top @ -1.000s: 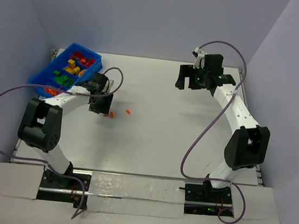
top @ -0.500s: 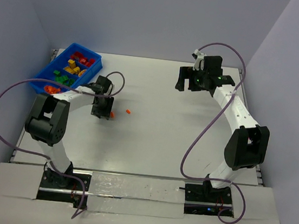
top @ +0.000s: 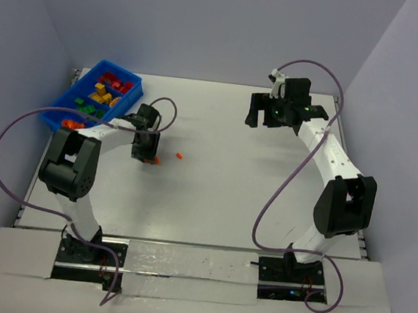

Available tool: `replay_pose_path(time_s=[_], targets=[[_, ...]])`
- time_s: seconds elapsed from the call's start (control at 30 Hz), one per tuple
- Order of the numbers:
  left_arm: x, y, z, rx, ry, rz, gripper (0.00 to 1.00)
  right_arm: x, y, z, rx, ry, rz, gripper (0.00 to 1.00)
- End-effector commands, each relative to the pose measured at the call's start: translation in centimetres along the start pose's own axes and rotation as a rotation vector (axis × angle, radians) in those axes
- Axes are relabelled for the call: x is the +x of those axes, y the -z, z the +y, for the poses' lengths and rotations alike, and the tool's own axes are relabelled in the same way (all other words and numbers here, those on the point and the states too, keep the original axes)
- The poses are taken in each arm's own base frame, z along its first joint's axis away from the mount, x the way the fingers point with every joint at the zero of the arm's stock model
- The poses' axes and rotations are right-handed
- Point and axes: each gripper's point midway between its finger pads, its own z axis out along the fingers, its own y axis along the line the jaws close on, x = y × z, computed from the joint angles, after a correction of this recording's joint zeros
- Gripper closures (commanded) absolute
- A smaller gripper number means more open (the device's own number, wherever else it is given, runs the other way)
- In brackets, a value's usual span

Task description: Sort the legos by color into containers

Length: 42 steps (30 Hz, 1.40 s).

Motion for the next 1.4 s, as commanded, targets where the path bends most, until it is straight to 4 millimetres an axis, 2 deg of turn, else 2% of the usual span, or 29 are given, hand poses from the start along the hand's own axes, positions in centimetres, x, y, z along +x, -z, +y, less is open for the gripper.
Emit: replay_pose_path(time_s=[0.0,0.17,0.33,0.43,0.57,0.7,0.8,0.93,1.0,1.07,1.17,1.37], targets=[[-1.9,0.2,-0.4,0.000,0.008,-0.057,0.60,-0.9,0.6,0.3,0.002,0.026,-0.027,0.00],[-1.7,0.1,-0.2,-0.006,-0.007,-0.056,0.69,-0.9,0.5,0.4,-0.004,0.023,-0.023,0.00],[-3.1,1.6,-0.1,-0.002,-0.062,-0.111,0.87,-0.9,0.5,0.5,-0.011,0.023,-0.023,0.00],[-5.6,5.0,-0.1,0.020,-0.113,-0.229,0.98,-0.8,0.5,0.7,-0.019,0.024,-0.020,0.00],[-7.6,10.6,1.2,0.092,-0.149,-0.358,1.00,-0.9,0.6,0.9,-0.028,0.027,-0.023,0.00],[-8.8,14.4,4.9,0.144,-0.176,-0.432,1.00,-0.8,0.5,1.1,-0.040,0.026,-0.021,0.00],[-9.6,15.6,9.1,0.092,-0.170,-0.451,0.99,-0.6,0.3,1.4,-0.046,0.027,-0.012,0.00],[-9.7,15.0,14.5,0.028,-0.125,-0.420,0.99,-0.8,0.4,1.4,-0.044,0.029,-0.016,0.00],[-9.5,13.6,17.3,0.013,-0.079,-0.375,1.00,-0.8,0.4,1.3,-0.041,0.029,-0.017,0.00],[-9.9,13.2,19.8,-0.009,-0.036,-0.366,1.00,-0.7,0.4,1.4,-0.041,0.030,-0.015,0.00],[-10.0,11.5,21.8,-0.026,-0.015,-0.323,1.00,-0.6,0.4,1.3,-0.040,0.028,-0.015,0.00],[-10.7,9.3,23.7,-0.059,-0.034,-0.292,0.94,-0.6,0.2,1.3,-0.039,0.028,-0.007,0.00]])
